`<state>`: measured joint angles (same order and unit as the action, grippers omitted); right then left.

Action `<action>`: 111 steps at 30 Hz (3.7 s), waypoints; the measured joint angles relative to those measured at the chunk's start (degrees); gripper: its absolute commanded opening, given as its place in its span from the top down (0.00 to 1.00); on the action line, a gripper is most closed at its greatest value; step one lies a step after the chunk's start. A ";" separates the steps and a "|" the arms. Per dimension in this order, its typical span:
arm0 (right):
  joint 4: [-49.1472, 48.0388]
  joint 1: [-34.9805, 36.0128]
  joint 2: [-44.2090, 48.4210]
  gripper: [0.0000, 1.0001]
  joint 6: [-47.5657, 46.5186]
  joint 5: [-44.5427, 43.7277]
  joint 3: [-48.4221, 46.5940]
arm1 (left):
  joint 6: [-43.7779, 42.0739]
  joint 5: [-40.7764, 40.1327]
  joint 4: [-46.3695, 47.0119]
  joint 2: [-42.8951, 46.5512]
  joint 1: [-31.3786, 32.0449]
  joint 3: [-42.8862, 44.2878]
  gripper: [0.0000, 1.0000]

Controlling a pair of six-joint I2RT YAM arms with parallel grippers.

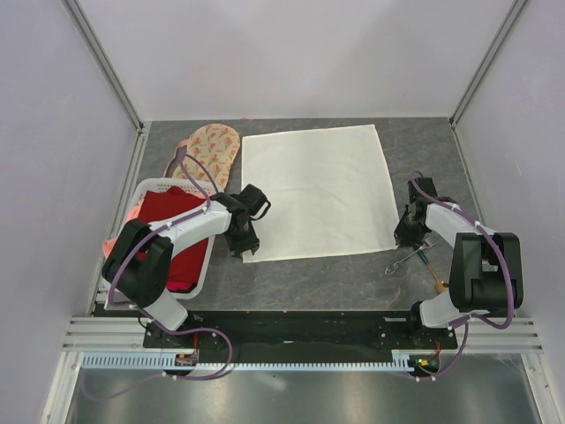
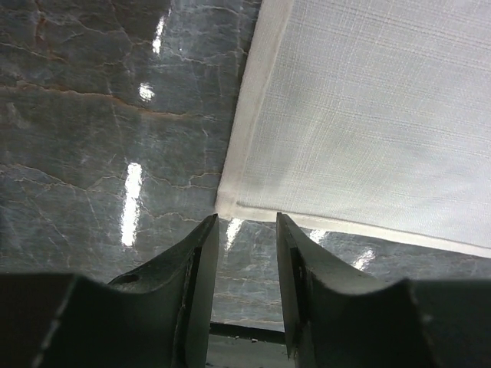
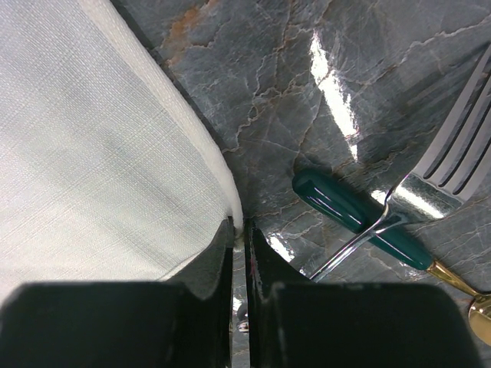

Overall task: Fold the napkin into a case and place the utensils inside
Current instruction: Pick up the flattened napkin from the center of the board, then fold and flatten the napkin at the center of the board.

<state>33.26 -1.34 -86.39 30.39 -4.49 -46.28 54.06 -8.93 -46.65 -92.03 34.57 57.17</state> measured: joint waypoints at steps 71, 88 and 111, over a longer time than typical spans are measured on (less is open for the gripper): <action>17.05 1.01 28.15 1.00 -4.85 -4.48 -55.04 | -20.09 -0.02 6.86 25.31 -0.07 45.70 0.98; 8.02 1.18 -20.87 1.00 -4.09 1.09 -58.53 | -19.87 4.07 14.36 -17.53 -18.60 47.15 0.98; 0.11 1.11 -43.80 1.00 -2.45 6.49 -75.56 | -22.21 8.50 21.79 -32.54 -23.37 56.83 0.98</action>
<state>33.36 -0.23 -130.19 27.94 2.00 -121.84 31.86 -0.43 -24.86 -124.57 11.20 113.99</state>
